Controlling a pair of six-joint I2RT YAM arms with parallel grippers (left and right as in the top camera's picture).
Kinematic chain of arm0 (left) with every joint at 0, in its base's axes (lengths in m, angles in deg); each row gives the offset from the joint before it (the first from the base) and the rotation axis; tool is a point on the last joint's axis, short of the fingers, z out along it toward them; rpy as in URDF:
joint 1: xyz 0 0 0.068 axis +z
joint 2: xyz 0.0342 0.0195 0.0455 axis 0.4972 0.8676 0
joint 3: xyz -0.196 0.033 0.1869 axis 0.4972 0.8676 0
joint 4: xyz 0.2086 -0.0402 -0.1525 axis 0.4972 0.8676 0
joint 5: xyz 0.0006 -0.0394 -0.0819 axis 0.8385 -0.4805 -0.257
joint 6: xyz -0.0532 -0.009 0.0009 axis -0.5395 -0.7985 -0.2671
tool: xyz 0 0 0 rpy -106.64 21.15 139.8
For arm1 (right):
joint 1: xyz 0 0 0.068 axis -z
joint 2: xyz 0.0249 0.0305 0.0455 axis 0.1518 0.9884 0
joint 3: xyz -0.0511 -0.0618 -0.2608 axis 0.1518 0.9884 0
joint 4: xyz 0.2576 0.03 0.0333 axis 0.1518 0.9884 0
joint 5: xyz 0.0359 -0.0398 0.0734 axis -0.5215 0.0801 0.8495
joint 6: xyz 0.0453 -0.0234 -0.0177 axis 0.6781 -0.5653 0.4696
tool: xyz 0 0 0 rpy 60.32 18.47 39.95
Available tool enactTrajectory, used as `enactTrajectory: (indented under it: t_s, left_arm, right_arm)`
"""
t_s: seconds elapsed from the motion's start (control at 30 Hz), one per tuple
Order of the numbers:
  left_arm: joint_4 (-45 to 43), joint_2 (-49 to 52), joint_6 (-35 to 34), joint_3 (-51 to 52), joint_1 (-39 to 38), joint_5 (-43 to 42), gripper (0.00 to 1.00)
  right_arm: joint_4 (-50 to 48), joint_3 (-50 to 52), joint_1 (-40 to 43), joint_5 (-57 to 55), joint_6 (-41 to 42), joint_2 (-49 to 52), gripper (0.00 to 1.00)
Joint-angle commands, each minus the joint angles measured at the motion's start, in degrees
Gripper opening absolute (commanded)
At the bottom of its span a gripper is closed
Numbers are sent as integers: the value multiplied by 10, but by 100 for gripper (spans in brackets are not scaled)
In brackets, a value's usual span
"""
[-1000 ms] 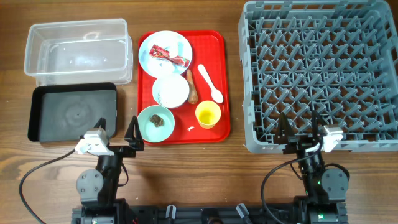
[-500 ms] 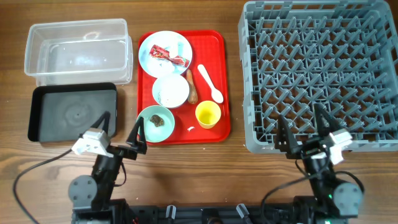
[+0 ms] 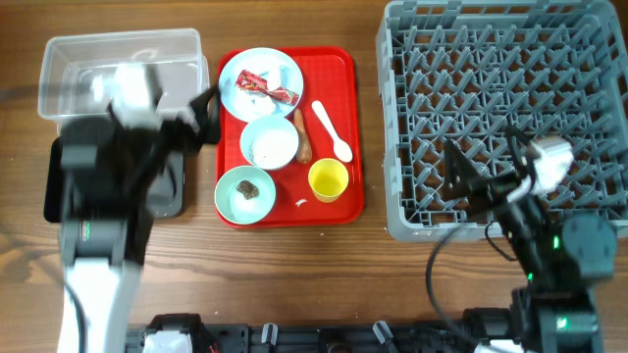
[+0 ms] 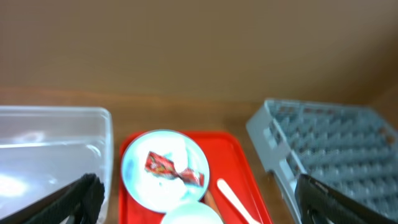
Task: Sort waste into correct bins and load items into the dishwasher rack
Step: 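Reach the left gripper to the white plate and grasp the wrapper and tissue, then carry the wrapper and tissue left and drop them into the clear bin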
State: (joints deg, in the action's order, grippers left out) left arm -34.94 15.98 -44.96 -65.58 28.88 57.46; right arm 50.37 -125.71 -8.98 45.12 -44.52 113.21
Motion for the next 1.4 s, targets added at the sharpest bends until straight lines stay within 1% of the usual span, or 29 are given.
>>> enactTrajectory:
  t_s: [0.0,0.13,0.2,0.3,0.43,0.63,0.77,0.9,1.13,1.2,1.23,1.27,1.3,1.33,1.37]
  left_arm:
    - [72,169,31,-165,-49,54,100]
    - [143,313,48,-287,-79,101,100]
    - [165,377,48,-330,-90,118,100]
    - [157,444,48,-344,-98,125,100]
    - [140,509,47,-344,-99,122,100]
    - [101,574,52,-343,-99,110,100]
    - [64,608,107,-343,-101,101,100]
    - [51,642,163,-343,-101,90,100]
    - [52,682,205,-343,-101,90,100]
    - [52,691,208,-343,-101,90,98]
    - [52,693,208,-343,-101,90,95]
    - [52,697,208,-343,-101,90,90]
    - [51,698,208,-343,-101,90,82]
    - [51,699,208,-343,-101,90,68]
    - [51,699,208,-343,-101,90,41]
  right_arm:
    - [59,-77,-3,7,-10,81,100]
    - [110,-115,-3,16,-12,142,100]
    - [120,-119,-3,21,-12,165,100]
    - [128,-119,-3,44,-11,191,100]
    - [128,-119,-3,50,-10,214,100]
    - [138,-119,-3,50,-9,240,100]
    - [145,-119,-3,51,-5,254,100]
    - [152,-119,-3,50,-5,261,100]
    - [156,-118,-3,50,-6,269,100]
    - [156,-118,-3,50,-5,269,100]
    - [156,-118,-3,50,-5,269,100]
    - [156,-118,-3,50,-5,269,100]
    - [156,-118,-3,50,-5,269,100]
    - [156,-118,-3,50,-5,269,100]
    - [156,-118,-3,50,-5,269,100]
